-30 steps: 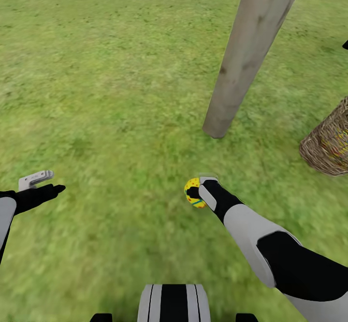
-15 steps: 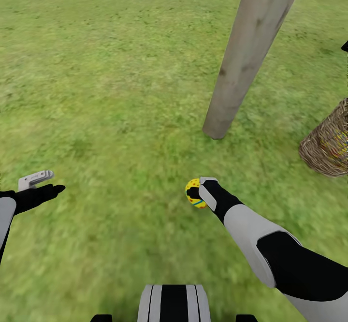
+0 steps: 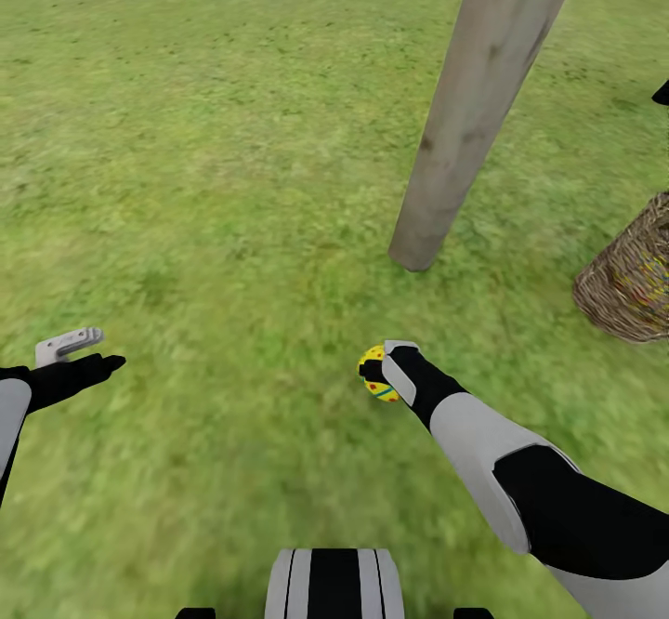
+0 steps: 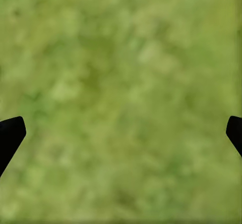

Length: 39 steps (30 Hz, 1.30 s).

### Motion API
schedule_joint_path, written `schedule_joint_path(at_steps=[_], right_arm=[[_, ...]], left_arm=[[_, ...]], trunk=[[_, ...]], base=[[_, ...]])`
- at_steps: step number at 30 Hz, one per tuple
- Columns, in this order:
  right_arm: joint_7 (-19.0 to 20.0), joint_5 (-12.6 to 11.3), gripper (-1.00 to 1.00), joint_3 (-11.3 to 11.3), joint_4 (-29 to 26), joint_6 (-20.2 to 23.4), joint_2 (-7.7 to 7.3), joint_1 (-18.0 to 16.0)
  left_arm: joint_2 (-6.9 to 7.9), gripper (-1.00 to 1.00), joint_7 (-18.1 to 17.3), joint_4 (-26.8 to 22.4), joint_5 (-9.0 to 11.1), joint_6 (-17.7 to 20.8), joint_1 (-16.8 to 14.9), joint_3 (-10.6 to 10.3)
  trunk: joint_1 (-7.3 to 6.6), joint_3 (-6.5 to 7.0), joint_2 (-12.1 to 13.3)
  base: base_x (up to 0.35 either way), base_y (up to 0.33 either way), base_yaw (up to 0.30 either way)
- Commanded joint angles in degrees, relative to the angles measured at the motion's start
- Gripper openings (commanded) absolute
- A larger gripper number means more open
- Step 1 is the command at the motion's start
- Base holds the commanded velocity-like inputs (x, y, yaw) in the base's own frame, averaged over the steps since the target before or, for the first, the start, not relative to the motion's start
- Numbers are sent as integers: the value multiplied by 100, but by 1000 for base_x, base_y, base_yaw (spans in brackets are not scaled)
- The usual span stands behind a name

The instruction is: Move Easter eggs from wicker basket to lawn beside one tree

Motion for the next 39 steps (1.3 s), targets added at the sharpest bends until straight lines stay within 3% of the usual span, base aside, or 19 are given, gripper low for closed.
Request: schedule_joint_path(at_steps=[1,14,20,26,39], right_arm=[[-47,-53,100,35,-6,18,0,-3],[-47,-53,100,43,-6,18,0,-3],[-47,-53,100,43,2,18,0,-3],[-47,-53,100,49,3,18,0,-3],[-47,-53,100,139,7,16,0,-3]], left_arm=[[2,100,54,-5,60,18,-2,2],[-3,100,54,-6,60,18,-2,-2],[-3,100,54,-4,60,18,-2,-2],[-3,100,54,-4,60,18,-2,0],[-7,100,54,-4,59,18,-2,-6]], trunk=[[-1,-4,-2],[-16,129,6],[-32,262,15],[-32,262,15],[-65,550,32]], base=[[0,0,0],[0,0,0],[0,0,0],[0,0,0],[0,0,0]])
